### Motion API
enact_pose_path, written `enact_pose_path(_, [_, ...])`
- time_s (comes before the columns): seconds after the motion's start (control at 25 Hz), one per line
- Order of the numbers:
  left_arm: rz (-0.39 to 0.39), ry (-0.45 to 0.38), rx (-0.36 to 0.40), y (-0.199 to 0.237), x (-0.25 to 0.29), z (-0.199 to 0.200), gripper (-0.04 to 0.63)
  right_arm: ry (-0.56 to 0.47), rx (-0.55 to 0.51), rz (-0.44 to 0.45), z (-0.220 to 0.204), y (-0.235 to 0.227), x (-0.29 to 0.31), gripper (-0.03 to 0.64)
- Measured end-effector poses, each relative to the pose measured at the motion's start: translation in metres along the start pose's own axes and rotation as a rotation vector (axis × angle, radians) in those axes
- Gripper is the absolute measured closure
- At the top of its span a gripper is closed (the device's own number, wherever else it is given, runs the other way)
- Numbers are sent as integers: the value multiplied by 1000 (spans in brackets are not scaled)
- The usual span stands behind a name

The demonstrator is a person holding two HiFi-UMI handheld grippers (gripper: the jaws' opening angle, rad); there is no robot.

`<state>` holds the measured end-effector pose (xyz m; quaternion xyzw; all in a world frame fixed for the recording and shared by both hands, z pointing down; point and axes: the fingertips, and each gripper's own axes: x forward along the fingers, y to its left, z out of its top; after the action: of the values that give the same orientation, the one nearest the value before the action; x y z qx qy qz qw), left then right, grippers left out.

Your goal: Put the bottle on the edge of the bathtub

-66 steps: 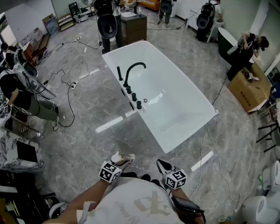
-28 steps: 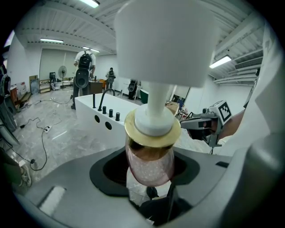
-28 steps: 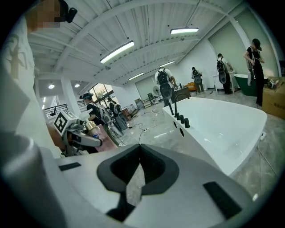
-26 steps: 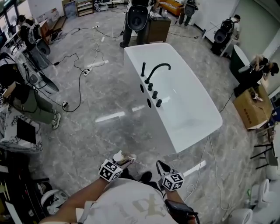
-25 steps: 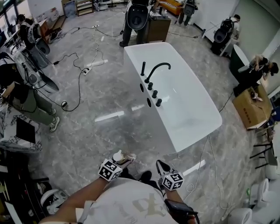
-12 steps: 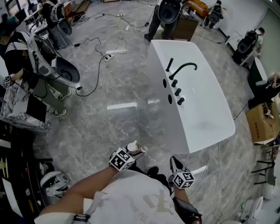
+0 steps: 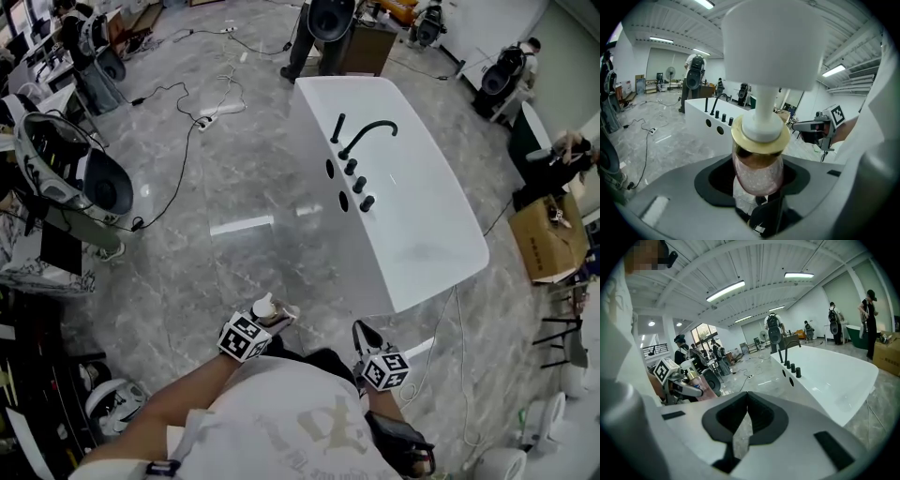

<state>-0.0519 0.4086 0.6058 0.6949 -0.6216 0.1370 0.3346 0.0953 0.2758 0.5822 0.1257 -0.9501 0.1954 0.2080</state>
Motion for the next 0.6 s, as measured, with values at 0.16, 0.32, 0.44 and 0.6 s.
enact_pose_path(0.16, [-16,-4,3,-3,-4,-7,377,-3,3,-22,-8,6,-6,611])
enact_pose_path(0.32, [-21,3,6,-3,2,-3,377,-5,15,-27,-6,2,-7,611])
enact_pose_path(0.44, [-21,15,5,-2,8,0,377,-6,27,-27,-4,-4,-6,611])
enact_pose_path(0.6, [-15,30,3,0,18,6,377,5,54,-20,-8,-16,5,611])
